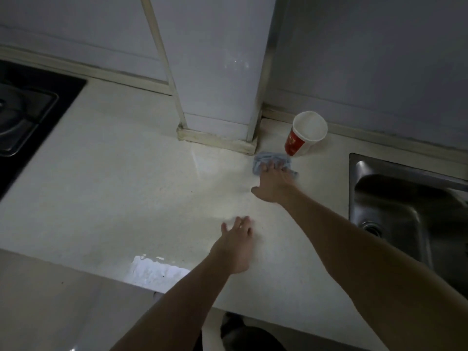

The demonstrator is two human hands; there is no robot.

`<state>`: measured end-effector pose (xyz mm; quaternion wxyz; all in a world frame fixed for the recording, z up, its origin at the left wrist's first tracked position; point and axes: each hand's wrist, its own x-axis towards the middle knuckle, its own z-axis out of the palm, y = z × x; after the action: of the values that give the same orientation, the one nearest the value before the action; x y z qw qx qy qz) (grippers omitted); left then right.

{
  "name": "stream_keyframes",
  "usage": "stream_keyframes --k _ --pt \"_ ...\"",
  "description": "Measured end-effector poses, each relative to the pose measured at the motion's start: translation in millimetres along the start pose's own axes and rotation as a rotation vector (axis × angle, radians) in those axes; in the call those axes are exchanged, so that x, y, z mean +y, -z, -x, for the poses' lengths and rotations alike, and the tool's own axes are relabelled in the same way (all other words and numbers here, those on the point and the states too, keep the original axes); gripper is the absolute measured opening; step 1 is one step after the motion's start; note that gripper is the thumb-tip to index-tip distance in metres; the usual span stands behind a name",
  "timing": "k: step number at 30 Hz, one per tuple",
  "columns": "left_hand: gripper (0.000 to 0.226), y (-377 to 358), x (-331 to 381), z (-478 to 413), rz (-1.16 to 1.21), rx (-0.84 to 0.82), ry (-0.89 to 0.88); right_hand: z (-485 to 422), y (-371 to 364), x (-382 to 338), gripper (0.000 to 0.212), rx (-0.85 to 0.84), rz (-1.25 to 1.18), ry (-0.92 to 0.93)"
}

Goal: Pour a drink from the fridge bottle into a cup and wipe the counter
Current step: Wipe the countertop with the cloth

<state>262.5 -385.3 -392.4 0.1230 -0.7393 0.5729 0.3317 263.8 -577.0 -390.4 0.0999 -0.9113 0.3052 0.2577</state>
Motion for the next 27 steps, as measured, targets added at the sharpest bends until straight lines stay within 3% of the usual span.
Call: stream_keyframes --k 21,27 --pt "0.077 -8.4 -1.9 4.1 0.057 0.056 0.009 -103.7 42.5 21.9 0.086 0.150 0.066 0.016" --pt "0.080 -11.3 2.2 3.2 0.041 0.060 0.023 -109.9 49.9 25.2 0.062 0.114 0.168 0.008"
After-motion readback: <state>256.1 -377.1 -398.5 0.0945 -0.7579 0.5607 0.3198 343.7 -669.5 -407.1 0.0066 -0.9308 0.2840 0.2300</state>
